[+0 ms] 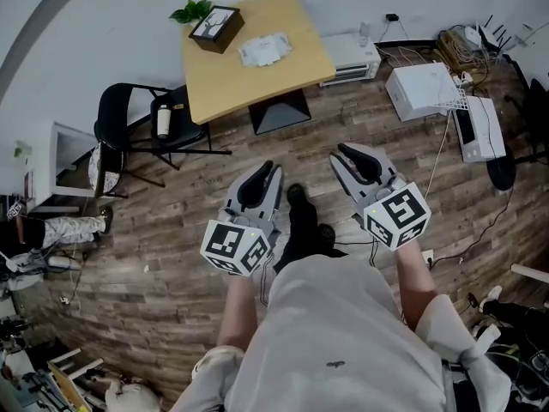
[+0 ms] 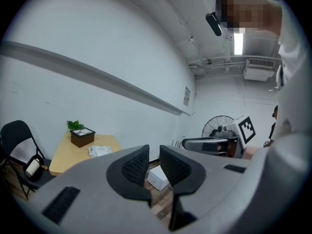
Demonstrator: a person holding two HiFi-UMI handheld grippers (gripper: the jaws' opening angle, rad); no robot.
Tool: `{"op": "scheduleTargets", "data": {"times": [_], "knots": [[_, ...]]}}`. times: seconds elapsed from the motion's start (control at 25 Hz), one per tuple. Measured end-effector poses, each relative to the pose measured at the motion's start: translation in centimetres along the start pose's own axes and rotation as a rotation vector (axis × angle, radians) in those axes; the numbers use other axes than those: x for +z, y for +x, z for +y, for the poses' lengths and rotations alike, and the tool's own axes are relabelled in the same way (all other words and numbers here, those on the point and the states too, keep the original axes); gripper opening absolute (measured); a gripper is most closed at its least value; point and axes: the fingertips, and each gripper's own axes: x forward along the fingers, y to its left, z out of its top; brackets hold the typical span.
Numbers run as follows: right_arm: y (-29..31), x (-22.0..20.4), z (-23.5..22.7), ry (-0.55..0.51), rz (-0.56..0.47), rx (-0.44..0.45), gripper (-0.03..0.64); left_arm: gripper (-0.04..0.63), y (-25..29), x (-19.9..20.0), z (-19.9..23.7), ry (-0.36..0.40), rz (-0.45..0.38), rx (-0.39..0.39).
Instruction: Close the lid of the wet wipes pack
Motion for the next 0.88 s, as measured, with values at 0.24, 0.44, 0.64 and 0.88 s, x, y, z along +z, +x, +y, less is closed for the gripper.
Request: {"op": "scheduleTargets", "data": {"times": [0.24, 0.44, 0.64, 0.88], "knots": [[3.8, 0.9, -2.3, -0.002, 0.020, -0.010, 0.127, 0.086, 1.8, 0.5, 4.5, -0.005, 0.004, 0.014], [8.1, 1.6, -4.9, 0.003, 0.042, -0.018, 0.128, 0.101, 4.5, 1.2, 8.6, -0.019, 0.012, 0.016], [12.5, 2.8, -7.1, -0.007, 0.057, -0.033, 0.127, 0.103, 7.9, 2.3, 12.6, -0.017, 0.022, -0.006], [16.8, 4.8, -8.9, -0.022, 0.059, -0.048, 0.128, 0.104, 10.8, 4.6, 16.2, -0.002, 0.008, -0.039]]}}
